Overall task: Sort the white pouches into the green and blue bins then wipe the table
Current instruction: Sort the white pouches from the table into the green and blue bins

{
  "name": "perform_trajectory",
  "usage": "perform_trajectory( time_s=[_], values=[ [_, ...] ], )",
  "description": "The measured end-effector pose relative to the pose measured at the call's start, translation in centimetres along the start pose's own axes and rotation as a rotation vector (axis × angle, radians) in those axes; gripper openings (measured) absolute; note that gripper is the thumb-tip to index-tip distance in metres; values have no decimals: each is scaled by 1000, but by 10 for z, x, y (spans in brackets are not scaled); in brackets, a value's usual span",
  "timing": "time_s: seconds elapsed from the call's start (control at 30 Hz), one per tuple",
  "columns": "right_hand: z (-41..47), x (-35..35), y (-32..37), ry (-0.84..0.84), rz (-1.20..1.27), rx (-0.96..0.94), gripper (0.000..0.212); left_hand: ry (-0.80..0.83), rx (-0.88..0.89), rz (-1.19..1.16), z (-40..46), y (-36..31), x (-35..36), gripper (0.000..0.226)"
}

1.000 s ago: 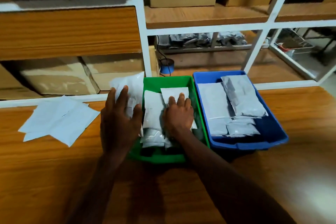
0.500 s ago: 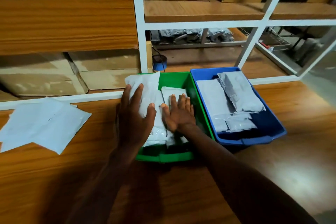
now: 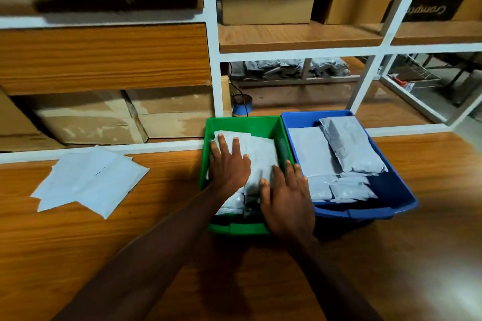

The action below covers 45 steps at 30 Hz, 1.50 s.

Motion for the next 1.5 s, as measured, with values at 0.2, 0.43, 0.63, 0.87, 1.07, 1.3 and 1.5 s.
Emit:
perform_trajectory(
  time_s=[0.2,0.43,0.63,0.87,1.07,1.3,1.5],
  values=[
    [-4,-2,-3,-43,30,-4,52,75,-18,-32,3,8,21,71],
    [-7,-14,-1,-134,125,-3,52,141,44,-17,2,1,8,74],
    [-35,-46,18,-390,225,-96,36,-111,310,-81,-74,3,-61,67],
    [-140,-42,67,-563,347,-224,32,-242,477,-375,-244,80,-92,47],
    [-216,35,117,-318,462,-272,41,-158,257,-339,-349,185,-54,52],
    [-231,99,209,-116,504,-370,51,-183,73,-311,-379,284,-65,57],
    [-181,146,283,-114,425,-361,55,-192,79,-276,-317,353,-85,61]
  ],
)
Point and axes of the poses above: each hand's wrist, its own z-axis towards the middle knuckle, its own x-axis out of the palm, y = z × x, the point moved 9 cm from there along z, towards the middle knuckle, and after that the axes turned 10 degrees about y, right-handed, at the moved point
